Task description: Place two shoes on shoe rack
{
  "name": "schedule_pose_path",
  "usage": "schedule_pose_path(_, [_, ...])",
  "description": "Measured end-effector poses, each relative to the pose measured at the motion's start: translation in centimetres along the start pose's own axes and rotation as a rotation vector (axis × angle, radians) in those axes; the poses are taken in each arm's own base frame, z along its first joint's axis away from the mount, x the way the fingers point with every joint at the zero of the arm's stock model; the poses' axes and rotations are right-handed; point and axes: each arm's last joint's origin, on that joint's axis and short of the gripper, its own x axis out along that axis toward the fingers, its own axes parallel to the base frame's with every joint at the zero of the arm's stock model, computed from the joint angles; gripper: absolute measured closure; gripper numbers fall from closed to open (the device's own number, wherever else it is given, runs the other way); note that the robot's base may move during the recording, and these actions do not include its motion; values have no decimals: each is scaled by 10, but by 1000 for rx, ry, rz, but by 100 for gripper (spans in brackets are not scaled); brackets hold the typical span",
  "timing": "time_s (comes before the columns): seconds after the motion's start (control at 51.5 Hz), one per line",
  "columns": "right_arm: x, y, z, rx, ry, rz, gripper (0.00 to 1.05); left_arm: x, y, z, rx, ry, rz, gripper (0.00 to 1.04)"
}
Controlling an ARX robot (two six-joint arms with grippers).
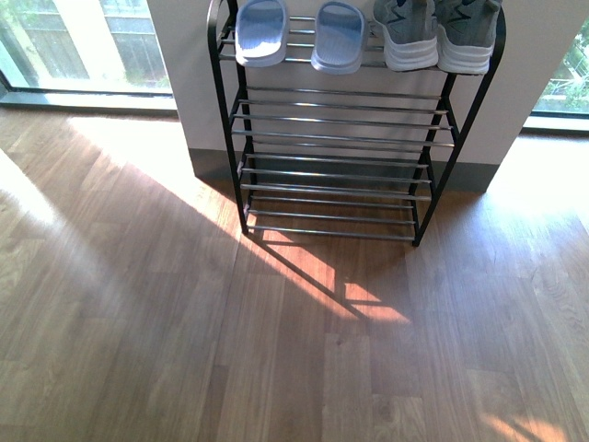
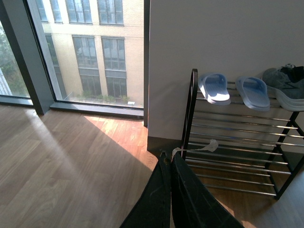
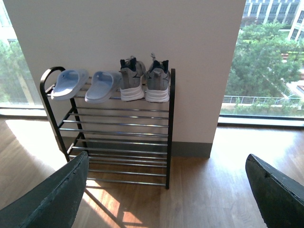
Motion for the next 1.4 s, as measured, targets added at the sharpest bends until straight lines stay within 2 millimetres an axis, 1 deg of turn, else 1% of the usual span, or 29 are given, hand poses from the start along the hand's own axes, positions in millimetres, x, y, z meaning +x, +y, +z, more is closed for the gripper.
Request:
schedule_pose_path(0.194, [0, 0, 0, 0, 0, -1, 9, -4, 0, 0, 0, 0, 0, 104])
schedule_pose_path(0.233, [0, 0, 0, 0, 0, 0, 9, -9, 0, -5, 0, 35, 0, 104])
schedule_pose_path(0.291, [0, 0, 0, 0, 0, -3, 9, -14, 0, -4, 0, 16, -1, 104])
schedule_pose_path(1.32, [0, 0, 0, 0, 0, 0, 9, -14, 0, -4, 1, 19, 1, 104])
schedule_pose_path(1.339, [0, 0, 0, 0, 0, 0, 9, -14, 0, -4, 0, 19, 1, 103])
schedule_pose_path(1.359, [0, 0, 0, 0, 0, 0, 9, -14, 0, -4, 0, 19, 1, 100])
schedule_pose_path(1.398, [0, 0, 0, 0, 0, 0, 9, -14, 0, -4, 0, 19, 1, 89])
